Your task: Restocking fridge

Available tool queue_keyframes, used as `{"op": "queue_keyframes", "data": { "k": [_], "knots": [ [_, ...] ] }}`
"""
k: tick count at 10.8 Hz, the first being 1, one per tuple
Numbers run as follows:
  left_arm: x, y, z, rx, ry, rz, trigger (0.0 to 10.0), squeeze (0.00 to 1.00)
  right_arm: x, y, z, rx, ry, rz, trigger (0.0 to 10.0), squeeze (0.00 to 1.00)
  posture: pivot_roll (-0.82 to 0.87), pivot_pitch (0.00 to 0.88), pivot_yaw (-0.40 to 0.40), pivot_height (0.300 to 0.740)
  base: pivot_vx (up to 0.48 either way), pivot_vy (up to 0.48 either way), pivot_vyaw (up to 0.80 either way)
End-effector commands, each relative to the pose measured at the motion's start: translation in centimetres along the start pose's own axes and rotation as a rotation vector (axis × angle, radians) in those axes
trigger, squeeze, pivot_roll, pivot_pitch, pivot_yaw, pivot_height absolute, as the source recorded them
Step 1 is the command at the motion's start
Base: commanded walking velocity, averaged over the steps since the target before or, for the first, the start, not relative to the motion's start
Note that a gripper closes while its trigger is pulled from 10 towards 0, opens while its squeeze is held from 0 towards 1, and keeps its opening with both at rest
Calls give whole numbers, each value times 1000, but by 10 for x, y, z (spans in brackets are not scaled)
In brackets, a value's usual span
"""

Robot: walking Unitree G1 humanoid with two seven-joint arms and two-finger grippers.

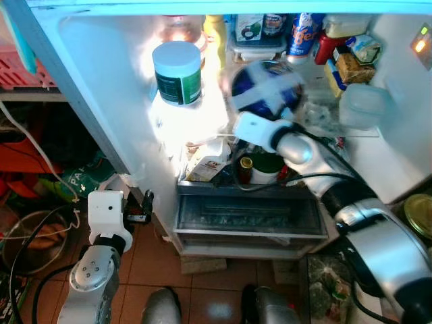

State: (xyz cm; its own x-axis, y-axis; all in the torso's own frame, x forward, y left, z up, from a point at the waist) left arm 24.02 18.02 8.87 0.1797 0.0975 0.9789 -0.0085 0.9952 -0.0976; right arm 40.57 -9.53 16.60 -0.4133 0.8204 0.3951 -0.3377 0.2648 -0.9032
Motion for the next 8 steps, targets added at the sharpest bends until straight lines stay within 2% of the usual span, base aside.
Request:
{"op": "queue_keyframes", "data": {
  "k": [1,3,4,6,8],
  "knots": [
    [-3,5,1,18,15,1,10000,0,-4,8,-1,34,32,20,10000,1000,174,167,55,740,0,0,0],
    [-4,1,1,12,13,7,10000,0,4,-8,-5,-92,20,14,10000,1000,167,163,55,740,0,0,0],
    [-4,1,0,11,11,8,10000,0,5,-9,-4,-133,12,1,10000,1000,167,163,55,740,0,0,0],
    [-4,2,0,16,11,8,10000,0,-3,-10,4,-204,24,-20,10000,1000,163,166,55,740,0,0,0],
    [-4,1,0,14,10,10,10000,0,-11,-22,16,-327,14,-12,10000,1000,154,168,55,740,0,0,0]
  ]
}}
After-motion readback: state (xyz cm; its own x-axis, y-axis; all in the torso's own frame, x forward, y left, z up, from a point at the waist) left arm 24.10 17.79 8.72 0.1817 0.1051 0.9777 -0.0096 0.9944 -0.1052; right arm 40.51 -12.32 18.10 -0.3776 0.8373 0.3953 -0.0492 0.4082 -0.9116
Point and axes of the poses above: a point about 5 cm out from each wrist's last joint towards the gripper, its own z axis pointing back from the gripper into the wrist, its own x axis along the axis of the wrist's last joint, y = z × x, the point moved 2 cm from there along -z, pointing out of the wrist towards the gripper, and after that the axes turned 7 degrees about z, right-handed, at the moved point
